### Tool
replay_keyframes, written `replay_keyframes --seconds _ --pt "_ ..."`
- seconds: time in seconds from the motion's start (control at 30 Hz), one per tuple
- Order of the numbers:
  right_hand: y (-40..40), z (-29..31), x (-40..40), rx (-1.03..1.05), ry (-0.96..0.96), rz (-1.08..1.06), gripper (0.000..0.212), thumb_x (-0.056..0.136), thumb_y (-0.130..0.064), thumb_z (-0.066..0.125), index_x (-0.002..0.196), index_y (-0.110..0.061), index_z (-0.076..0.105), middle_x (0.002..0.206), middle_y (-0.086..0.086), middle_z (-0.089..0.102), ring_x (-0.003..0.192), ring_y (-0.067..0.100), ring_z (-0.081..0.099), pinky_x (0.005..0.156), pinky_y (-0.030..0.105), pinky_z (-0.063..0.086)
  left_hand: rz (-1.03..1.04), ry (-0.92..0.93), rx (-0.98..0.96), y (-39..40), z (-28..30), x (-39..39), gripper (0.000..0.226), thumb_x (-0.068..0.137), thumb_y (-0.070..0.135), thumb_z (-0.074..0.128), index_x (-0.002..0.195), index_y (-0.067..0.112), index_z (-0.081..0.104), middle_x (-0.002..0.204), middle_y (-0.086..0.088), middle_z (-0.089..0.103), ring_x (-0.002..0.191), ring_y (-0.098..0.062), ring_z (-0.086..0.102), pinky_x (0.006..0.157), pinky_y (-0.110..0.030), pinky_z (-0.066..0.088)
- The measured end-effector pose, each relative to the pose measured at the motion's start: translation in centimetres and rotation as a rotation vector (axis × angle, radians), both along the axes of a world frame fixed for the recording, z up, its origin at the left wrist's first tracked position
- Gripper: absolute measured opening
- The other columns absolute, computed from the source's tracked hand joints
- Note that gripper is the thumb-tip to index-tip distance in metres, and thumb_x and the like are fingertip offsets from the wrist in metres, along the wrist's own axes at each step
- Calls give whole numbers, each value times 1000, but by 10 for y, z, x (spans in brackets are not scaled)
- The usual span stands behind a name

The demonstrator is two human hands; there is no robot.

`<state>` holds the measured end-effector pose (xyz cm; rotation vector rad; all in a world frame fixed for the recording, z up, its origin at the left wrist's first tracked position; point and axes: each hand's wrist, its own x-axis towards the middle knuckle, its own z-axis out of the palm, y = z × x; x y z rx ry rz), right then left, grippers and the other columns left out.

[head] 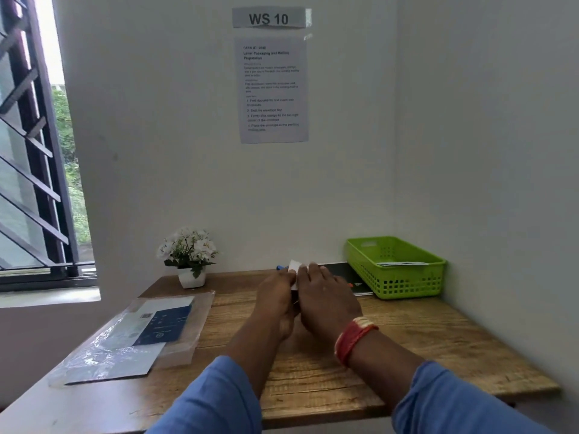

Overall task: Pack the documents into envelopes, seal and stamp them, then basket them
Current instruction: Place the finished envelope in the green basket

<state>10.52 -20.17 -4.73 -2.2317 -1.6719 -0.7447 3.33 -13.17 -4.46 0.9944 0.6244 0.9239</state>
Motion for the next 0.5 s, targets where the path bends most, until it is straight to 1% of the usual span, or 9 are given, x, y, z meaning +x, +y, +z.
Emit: replay_keyframes --seconds 0.07,0.1,0.13,0.17,0.23,0.3,0.4,0.47,0.5 --pt "-3 13 14 28 -86 -33 46 99 -13 39 144 -3 37 134 19 53 121 35 56 91 46 49 -32 -22 45 -13 7 12 25 101 26 57 117 12 71 102 -9 78 99 -25 74 83 -40 59" --pt "-7 22 23 35 -124 -23 42 99 -13 37 140 -4 40 126 17 58 111 34 61 82 44 51 -42 -42 58 -16 11 17 30 103 33 54 118 13 70 103 -7 78 100 -24 74 87 -41 59" --pt "-10 33 35 50 -146 -7 39 99 -14 37 137 -6 43 122 15 61 105 34 64 77 42 52 -60 -66 62 -20 14 23 37 103 42 51 120 14 69 106 -7 78 103 -24 73 93 -42 57" --pt "-15 47 49 65 -152 4 38 99 -14 37 136 -8 44 121 13 62 103 34 66 76 42 52 -78 -77 78 -21 16 29 45 103 50 48 121 14 68 110 -6 77 107 -24 72 99 -45 54" --pt "-28 79 77 118 -113 -8 40 101 -15 35 139 -11 45 130 13 60 110 34 65 85 43 54 -103 -61 112 -25 21 38 53 100 60 44 120 17 67 117 -5 74 113 -23 67 104 -44 50" --pt "-44 111 104 204 -67 -26 45 101 -14 36 145 -12 44 140 13 56 119 34 61 95 44 51 -128 9 163 -30 24 51 51 101 59 43 120 18 66 120 -3 71 114 -21 63 99 -40 49" --pt "-65 141 136 361 -76 -38 53 95 -6 40 148 -12 46 144 12 54 122 34 60 98 46 50 -129 119 267 -40 40 75 40 102 52 47 114 20 68 113 1 73 103 -19 65 86 -37 49" --pt "-75 143 148 370 -96 -30 55 91 -4 41 145 -12 50 145 11 55 122 34 60 98 46 50 -120 183 343 -45 54 92 33 100 46 52 106 20 71 109 0 75 98 -19 66 81 -35 48" --pt "-79 139 154 338 -96 -24 55 91 -3 42 144 -14 52 144 10 56 123 32 60 99 46 50 -123 208 379 -47 60 102 28 99 43 55 101 20 71 109 -2 75 94 -20 65 79 -34 46"
